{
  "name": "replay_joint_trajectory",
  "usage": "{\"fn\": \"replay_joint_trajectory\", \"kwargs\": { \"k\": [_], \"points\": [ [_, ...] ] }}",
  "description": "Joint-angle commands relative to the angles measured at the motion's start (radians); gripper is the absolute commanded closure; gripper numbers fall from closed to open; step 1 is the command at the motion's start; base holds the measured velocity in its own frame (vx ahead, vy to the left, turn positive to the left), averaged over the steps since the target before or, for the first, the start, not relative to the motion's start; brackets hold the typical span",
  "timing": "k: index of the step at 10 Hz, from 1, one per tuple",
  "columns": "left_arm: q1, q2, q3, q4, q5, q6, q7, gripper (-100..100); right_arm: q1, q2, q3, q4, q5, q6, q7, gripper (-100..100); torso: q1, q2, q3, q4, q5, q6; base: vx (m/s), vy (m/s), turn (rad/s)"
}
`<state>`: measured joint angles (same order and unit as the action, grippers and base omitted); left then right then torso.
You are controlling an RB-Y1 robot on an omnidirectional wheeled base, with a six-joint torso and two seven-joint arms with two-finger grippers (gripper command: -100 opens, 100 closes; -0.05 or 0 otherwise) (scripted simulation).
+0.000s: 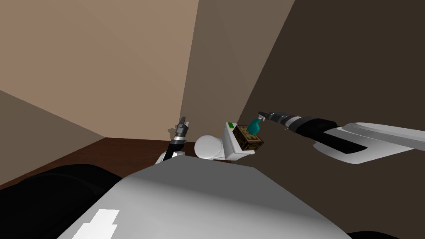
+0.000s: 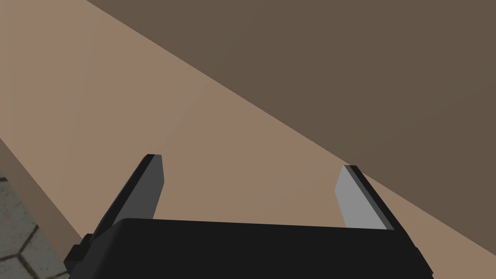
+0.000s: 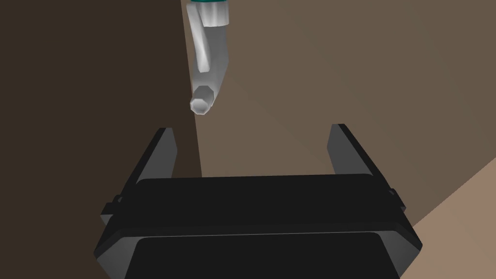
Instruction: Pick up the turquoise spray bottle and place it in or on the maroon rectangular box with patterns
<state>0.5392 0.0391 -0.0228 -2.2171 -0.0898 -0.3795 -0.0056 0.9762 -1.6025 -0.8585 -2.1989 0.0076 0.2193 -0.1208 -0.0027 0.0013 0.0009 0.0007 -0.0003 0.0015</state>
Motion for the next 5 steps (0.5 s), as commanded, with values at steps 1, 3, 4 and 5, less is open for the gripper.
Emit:
{"fn": "replay_joint_trajectory", "kwargs": {
  "k": [1, 3, 4, 5],
  "points": [
    [0.0, 0.0, 0.0, 0.0, 0.0, 0.0, 0.0, 0, 0.0, 0.0, 0.0, 0.0, 0.0, 0.0, 0.0, 0, 0.0, 0.0, 0.0, 0.0, 0.0, 0.0, 0.0, 0.0, 0.0],
    [0.0, 0.0, 0.0, 0.0, 0.0, 0.0, 0.0, 0, 0.0, 0.0, 0.0, 0.0, 0.0, 0.0, 0.0, 0, 0.001, 0.001, 0.0, 0.0, 0.0, 0.0, 0.0, 0.0, 0.0],
    [0.0, 0.0, 0.0, 0.0, 0.0, 0.0, 0.0, 0, 0.0, 0.0, 0.0, 0.0, 0.0, 0.0, 0.0, 0, 0.001, 0.001, 0.0, 0.0, 0.0, 0.0, 0.0, 0.0, 0.0],
    [0.0, 0.0, 0.0, 0.0, 0.0, 0.0, 0.0, 0, 0.0, 0.0, 0.0, 0.0, 0.0, 0.0, 0.0, 0, 0.001, 0.001, 0.0, 0.0, 0.0, 0.0, 0.0, 0.0, 0.0]
  ]
}}
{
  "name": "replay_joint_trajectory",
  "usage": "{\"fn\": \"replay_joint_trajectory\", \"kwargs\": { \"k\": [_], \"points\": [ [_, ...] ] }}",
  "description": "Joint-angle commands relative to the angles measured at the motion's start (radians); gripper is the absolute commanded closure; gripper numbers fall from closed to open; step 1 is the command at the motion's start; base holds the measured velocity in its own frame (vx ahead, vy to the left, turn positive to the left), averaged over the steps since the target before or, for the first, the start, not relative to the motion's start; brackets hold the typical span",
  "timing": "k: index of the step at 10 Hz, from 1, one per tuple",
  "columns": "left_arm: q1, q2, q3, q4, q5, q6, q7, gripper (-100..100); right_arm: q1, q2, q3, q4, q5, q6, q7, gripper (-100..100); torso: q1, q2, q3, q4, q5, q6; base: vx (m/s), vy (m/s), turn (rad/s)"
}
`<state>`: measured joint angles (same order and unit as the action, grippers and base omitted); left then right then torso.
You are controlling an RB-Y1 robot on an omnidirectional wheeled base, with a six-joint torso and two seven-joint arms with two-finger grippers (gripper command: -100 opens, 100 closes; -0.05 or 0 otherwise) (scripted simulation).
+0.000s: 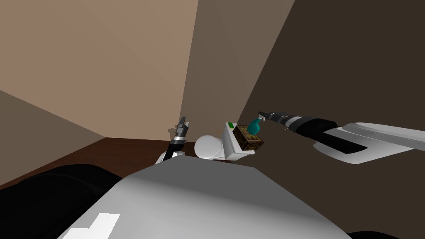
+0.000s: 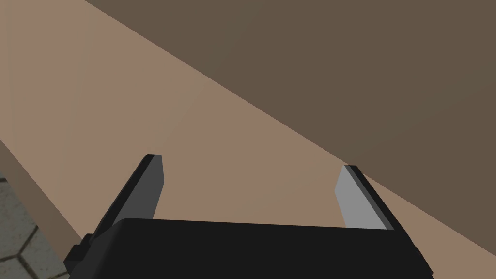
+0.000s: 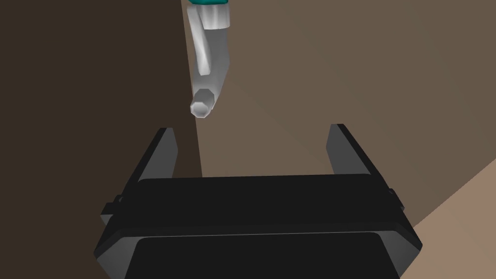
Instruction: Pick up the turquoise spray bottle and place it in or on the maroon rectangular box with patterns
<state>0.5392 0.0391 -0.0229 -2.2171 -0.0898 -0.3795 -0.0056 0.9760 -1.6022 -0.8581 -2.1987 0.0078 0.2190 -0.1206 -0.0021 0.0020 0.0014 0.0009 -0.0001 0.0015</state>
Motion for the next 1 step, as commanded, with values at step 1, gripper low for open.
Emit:
{"fn": "replay_joint_trajectory", "kwargs": {
  "k": [1],
  "points": [
    [0.0, 0.0, 0.0, 0.0, 0.0, 0.0, 0.0, 0, 0.0, 0.0, 0.0, 0.0, 0.0, 0.0, 0.0, 0, 0.0, 0.0, 0.0, 0.0, 0.0, 0.0, 0.0, 0.0, 0.0]
  ]
}}
